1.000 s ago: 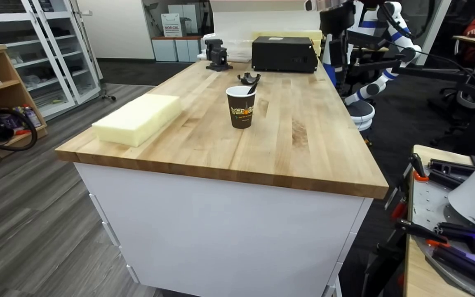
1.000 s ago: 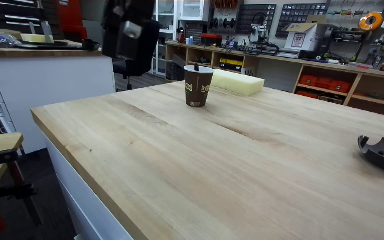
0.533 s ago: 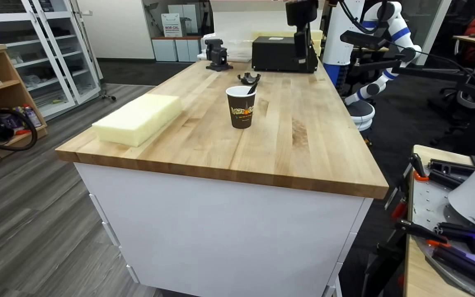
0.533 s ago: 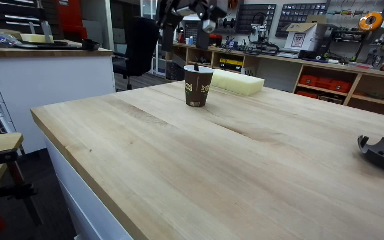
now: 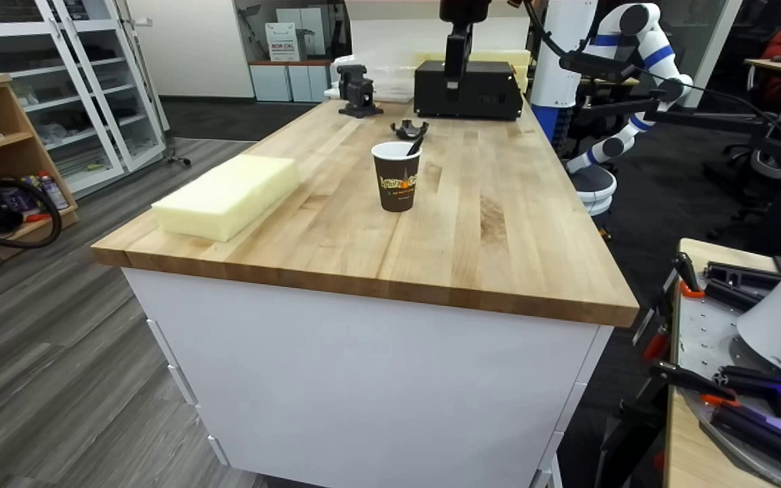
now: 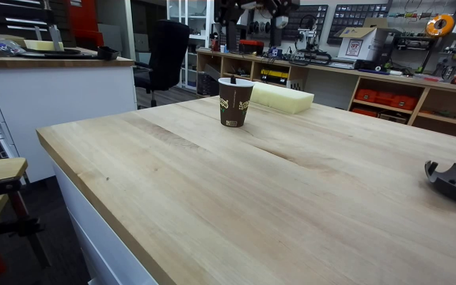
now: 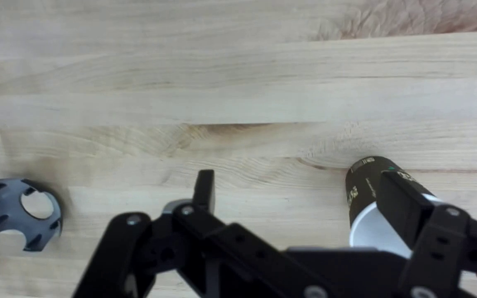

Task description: Move the black cup from the left to the right

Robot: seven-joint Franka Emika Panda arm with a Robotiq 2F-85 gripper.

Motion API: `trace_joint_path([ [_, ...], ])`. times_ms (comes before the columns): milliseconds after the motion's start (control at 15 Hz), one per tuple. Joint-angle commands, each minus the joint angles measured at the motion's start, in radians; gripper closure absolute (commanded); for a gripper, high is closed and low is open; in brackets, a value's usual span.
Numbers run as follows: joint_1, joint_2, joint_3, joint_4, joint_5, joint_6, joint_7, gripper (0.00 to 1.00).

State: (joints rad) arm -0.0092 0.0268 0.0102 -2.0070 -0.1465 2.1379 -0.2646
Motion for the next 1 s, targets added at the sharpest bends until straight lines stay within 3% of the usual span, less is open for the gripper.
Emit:
trace_joint_path([
  [0, 0.007, 0.099, 0.011, 0.052, 0.099, 0.068, -0.101, 0.00],
  [200, 0.002, 0.176, 0.031, 0.090, 0.172, 0.077, -0.180, 0.00],
  [867, -0.015, 0.283, 0.060, 0.192, 0.181, 0.051, -0.243, 0.00],
  [933, -0.016, 0.286, 0.061, 0.195, 0.180, 0.053, -0.247, 0.08],
])
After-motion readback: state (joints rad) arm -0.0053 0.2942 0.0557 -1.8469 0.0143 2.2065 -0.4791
